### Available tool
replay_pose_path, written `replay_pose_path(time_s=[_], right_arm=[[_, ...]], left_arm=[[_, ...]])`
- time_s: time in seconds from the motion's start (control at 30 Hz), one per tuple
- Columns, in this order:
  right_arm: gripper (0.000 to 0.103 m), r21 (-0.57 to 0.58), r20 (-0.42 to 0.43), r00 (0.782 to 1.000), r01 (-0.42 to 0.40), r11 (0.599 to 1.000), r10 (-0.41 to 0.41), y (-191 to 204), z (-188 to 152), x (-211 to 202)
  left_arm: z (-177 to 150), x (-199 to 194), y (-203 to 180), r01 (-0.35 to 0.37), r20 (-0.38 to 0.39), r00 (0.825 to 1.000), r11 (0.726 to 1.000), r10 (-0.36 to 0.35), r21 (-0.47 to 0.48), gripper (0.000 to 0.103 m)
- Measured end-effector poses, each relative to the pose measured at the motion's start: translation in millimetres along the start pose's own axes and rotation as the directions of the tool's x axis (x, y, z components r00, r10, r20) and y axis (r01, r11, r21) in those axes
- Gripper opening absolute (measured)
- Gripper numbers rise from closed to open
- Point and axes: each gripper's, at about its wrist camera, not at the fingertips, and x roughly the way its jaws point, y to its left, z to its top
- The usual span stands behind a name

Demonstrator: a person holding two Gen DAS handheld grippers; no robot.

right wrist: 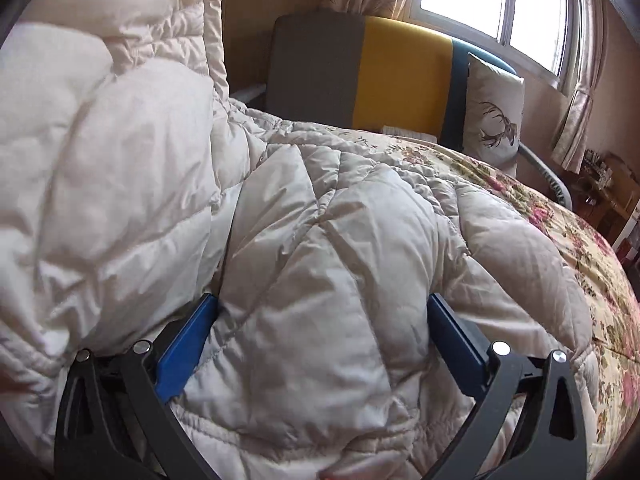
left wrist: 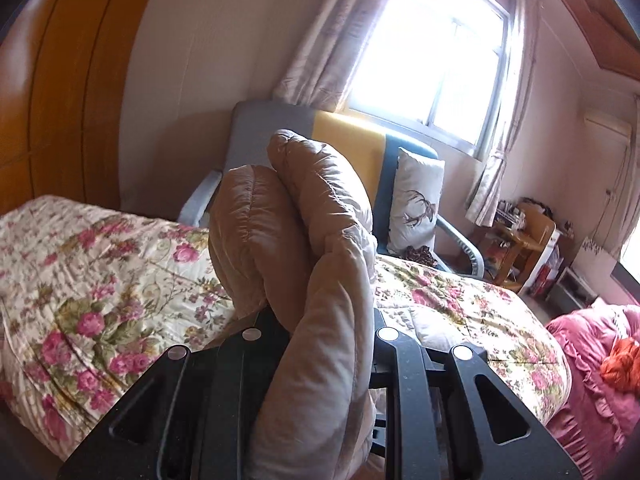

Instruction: Fold large clothes

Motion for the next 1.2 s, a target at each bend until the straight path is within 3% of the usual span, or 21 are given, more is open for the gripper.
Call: replay_pose_path(time_s=[0.07,0.23,0.4,0.47,0.57,0.73,0.93,1.03,1.2], right_arm=[[0.101,0.06,0.048,0.999,-0.014,0.998,0.011,-20,-1,-24],[0.101,0.106,0.108,0.986,0.112,0.988,-0.123,-74,-8,-75],[0.101,0.166,0.014,0.968,0.243,0.956,-0.249,-124,-24,-82],[0.101,0.2,-0.05,0.964,0.265,0.943,-0.26,-144,-33,-72],[0.101,0.247,-0.107,0.973,0.225,0.942,-0.204,-154,-49,-56],[0.101,0.241,-0.091,0.977,0.207,0.948,-0.191,-149,-56,-49],[0.101,0.332,-0.089,0.991,0.119,0.936,-0.095,-170,-59,-52],[0.101,0.389,-0.018,0.994,0.107,0.915,-0.108,-189,-53,-74],[0.101,0.467,0.126,0.984,0.056,0.882,-0.128,-220,-23,-124]], left_arm=[[0,2,-13,-0.004,0.002,1.0,0.999,0.004,0.034,0.021],[-5,11,-43,-0.017,-0.007,1.0,0.992,0.018,0.124,0.021],[-14,22,-71,-0.023,-0.019,0.999,0.979,0.027,0.201,0.021],[-19,29,-82,-0.016,-0.026,0.999,0.973,0.022,0.23,0.021],[-28,43,-102,-0.012,-0.037,0.999,0.959,0.023,0.282,0.022],[-49,70,-131,0.013,-0.064,0.998,0.93,0.011,0.368,0.022],[-85,103,-160,0.071,-0.098,0.995,0.889,-0.03,0.453,0.028],[-104,112,-166,0.111,-0.104,0.992,0.868,-0.069,0.485,0.034],[-136,116,-180,0.149,-0.095,0.989,0.808,-0.116,0.571,0.045]])
